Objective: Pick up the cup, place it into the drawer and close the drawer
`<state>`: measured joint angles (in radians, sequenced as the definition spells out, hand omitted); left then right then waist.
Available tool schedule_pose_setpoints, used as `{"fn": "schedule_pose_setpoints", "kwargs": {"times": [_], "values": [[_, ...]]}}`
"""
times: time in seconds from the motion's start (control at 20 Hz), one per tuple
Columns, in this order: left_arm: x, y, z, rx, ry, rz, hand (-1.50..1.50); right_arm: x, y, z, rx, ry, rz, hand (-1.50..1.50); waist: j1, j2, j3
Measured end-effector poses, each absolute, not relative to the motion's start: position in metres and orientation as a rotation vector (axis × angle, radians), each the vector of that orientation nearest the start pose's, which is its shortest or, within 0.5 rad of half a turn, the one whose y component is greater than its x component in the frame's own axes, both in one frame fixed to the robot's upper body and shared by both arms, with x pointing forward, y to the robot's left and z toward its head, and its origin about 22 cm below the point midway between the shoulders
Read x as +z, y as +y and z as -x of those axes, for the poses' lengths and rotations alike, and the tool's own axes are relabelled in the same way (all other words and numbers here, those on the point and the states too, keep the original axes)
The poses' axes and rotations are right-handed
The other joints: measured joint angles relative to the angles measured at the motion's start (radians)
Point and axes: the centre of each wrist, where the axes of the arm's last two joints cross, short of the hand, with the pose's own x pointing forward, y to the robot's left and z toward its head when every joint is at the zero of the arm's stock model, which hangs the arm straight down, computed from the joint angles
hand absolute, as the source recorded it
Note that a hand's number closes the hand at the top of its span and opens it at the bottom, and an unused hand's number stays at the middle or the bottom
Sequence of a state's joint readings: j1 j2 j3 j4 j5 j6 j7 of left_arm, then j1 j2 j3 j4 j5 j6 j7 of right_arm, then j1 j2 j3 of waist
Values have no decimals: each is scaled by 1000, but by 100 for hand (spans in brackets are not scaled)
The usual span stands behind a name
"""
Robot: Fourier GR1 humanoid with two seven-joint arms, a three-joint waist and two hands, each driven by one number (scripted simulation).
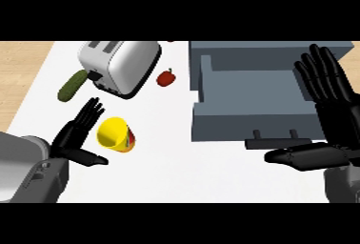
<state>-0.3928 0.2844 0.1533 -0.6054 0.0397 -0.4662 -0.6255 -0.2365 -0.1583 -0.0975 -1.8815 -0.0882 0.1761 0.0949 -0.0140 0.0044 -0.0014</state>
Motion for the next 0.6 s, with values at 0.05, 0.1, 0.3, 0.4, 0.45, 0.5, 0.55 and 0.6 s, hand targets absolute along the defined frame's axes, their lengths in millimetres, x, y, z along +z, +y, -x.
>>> {"fn": "schedule_pose_setpoints", "kwargs": {"times": [0.05,0.1,0.3,0.4,0.45,0.5,0.55,0.6], "values": [[-89,338,-298,-181,-1590,257,-150,141,-252,-268,264,-2001,-65,-150,0,1,0],[-94,339,-296,-182,-1586,245,-150,145,-253,-267,264,-2002,-63,-150,-2,1,0],[-108,337,-293,-186,-1578,204,-150,148,-248,-269,264,-2002,-71,-150,-7,4,-1],[-114,335,-289,-182,-1573,192,-150,148,-250,-271,265,-2003,-71,-150,-11,5,-2],[-117,333,-287,-179,-1576,188,-150,151,-251,-271,266,-2004,-72,-150,-13,6,-2],[-117,333,-288,-177,-1579,183,-150,152,-253,-266,269,-2004,-74,-150,-15,6,-2],[-117,333,-290,-177,-1580,182,-150,149,-254,-267,273,-2001,-76,-150,-15,6,-2],[-118,330,-290,-177,-1584,183,-150,149,-253,-267,273,-2001,-76,-150,-15,6,-2]]}}
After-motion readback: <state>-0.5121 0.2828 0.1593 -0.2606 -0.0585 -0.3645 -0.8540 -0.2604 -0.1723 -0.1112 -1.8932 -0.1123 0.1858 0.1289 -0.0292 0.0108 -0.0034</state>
